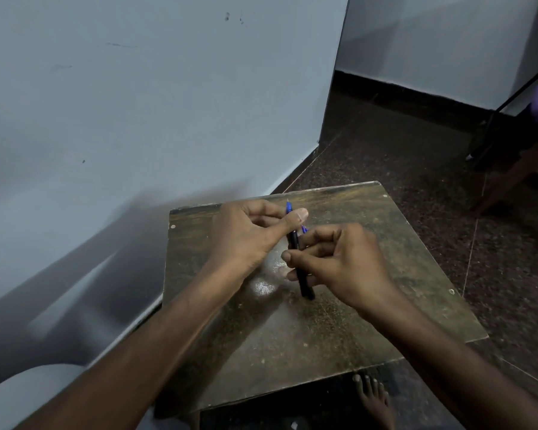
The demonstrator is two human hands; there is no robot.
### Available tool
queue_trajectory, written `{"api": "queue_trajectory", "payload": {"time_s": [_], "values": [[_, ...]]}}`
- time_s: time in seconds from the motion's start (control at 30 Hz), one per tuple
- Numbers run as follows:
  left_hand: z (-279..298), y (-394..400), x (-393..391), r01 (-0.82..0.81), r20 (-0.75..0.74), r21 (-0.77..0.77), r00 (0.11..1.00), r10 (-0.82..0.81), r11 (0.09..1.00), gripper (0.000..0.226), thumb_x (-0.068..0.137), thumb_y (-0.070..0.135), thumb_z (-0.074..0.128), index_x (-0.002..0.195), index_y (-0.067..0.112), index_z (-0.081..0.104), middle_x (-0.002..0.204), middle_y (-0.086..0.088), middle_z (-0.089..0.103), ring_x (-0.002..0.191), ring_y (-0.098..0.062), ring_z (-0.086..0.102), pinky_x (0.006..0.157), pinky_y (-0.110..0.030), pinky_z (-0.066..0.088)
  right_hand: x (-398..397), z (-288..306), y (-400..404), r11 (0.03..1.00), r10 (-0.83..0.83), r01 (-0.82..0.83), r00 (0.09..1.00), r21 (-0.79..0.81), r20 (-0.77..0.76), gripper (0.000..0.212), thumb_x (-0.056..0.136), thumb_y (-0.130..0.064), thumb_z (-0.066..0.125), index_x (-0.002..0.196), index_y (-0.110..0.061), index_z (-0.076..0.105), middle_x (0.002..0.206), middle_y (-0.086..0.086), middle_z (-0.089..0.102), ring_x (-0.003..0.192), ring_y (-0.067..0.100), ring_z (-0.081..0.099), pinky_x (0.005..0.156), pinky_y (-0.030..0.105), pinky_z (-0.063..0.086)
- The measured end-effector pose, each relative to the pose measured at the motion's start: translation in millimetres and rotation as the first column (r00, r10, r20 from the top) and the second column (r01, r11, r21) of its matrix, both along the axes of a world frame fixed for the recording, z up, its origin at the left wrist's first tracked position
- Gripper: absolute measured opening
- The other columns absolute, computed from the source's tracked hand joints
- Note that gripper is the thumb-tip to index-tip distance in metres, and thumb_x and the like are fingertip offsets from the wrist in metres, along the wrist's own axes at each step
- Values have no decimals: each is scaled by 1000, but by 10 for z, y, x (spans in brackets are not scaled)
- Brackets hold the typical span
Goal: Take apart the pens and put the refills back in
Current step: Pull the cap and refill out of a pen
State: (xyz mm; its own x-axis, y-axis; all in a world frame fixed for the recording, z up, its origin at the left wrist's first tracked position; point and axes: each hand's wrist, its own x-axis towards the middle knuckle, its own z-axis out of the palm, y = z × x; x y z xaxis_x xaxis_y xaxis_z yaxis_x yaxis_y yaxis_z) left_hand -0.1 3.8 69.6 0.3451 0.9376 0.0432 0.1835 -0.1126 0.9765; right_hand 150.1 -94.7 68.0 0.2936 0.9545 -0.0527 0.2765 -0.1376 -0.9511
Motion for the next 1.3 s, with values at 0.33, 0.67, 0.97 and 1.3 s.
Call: {"api": "queue_trajectory", "payload": {"time_s": [0.33,0.67,0.97,1.3], "values": [[20,2,-36,225,87,-180,973,-212,958,25,99,26,80,123,23,82,108,4,88,111,-11,81,107,-38,60,11,10,13,998,-66,68,990,-10,125,24,80,-28,97,84,-14,79,70,2,82,64,19,83,62,48,70],[78,0,-20,229,102,-320,973,-207,919,49,99,37,77,141,13,66,115,3,86,114,-12,80,120,-54,48,-33,4,15,997,-80,80,976,8,202,24,79,-30,98,80,-20,76,69,-1,81,62,13,81,64,47,70],[-10,79,-42,146,0,-284,988,-152,948,104,56,92,80,139,31,65,120,10,82,115,-8,76,108,-39,54,-52,-17,7,999,-36,38,975,-5,219,27,79,-29,98,79,-19,73,68,-1,81,63,10,81,59,37,68],[-79,98,-48,105,3,-148,994,-106,983,46,77,41,96,115,35,72,91,10,87,98,-9,82,85,-26,53,-26,-32,29,996,-70,84,938,-26,340,25,81,-30,96,81,-20,73,68,-4,80,61,5,77,62,28,65]]}}
